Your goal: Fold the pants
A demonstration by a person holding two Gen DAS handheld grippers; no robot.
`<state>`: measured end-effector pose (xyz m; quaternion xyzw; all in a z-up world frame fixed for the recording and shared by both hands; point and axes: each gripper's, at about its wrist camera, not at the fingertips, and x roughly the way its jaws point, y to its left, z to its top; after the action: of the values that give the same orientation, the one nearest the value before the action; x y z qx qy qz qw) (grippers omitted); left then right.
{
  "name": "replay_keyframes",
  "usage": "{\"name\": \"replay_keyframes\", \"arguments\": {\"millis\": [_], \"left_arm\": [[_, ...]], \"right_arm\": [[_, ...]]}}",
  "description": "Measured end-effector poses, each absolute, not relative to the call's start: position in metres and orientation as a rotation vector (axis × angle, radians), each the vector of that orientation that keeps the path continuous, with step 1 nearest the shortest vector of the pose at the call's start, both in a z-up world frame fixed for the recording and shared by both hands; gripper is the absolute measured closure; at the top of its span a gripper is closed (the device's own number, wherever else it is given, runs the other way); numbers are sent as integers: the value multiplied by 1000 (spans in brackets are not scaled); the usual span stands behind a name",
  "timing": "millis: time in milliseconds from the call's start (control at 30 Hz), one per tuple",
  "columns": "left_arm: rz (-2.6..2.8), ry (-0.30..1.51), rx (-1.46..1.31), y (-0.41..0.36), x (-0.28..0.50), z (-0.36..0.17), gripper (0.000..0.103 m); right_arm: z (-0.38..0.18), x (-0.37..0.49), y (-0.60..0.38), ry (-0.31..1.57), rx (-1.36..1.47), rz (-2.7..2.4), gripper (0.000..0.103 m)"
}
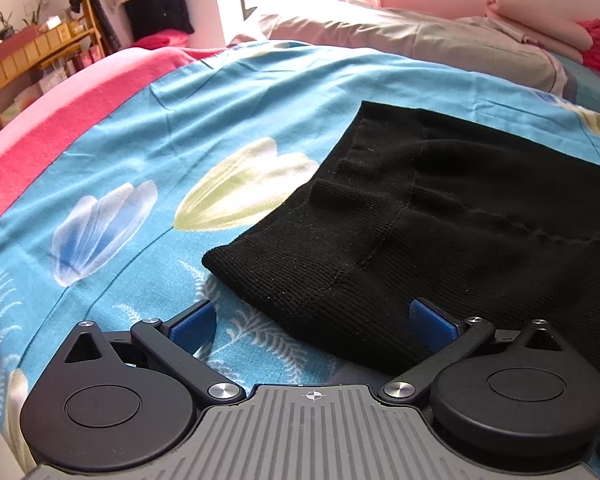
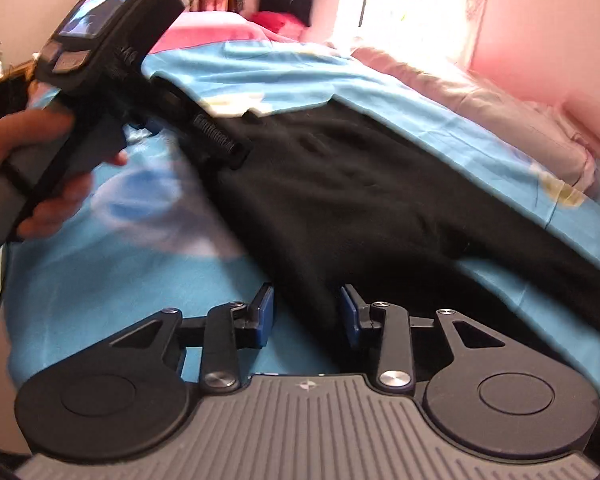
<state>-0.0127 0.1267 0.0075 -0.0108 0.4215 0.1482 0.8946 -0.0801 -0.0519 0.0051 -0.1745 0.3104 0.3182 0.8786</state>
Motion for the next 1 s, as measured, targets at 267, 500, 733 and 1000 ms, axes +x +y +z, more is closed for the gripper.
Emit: {"name": "replay_keyframes", "arguments": {"millis": [267, 500, 733, 1000], "left_arm": [[305, 879, -77, 131, -19, 14, 0], [251, 836, -78, 108, -33, 35, 0], [204, 915, -121, 99, -37, 18, 0], [180, 905, -206, 102, -46, 30, 0]], "right_arm": [[30, -109, -112, 590, -257, 627, 54], [18, -90, -171, 724, -86, 363, 40], [27, -133, -242, 738, 59, 236, 32], [29, -139, -305, 607, 169, -70, 34]]}}
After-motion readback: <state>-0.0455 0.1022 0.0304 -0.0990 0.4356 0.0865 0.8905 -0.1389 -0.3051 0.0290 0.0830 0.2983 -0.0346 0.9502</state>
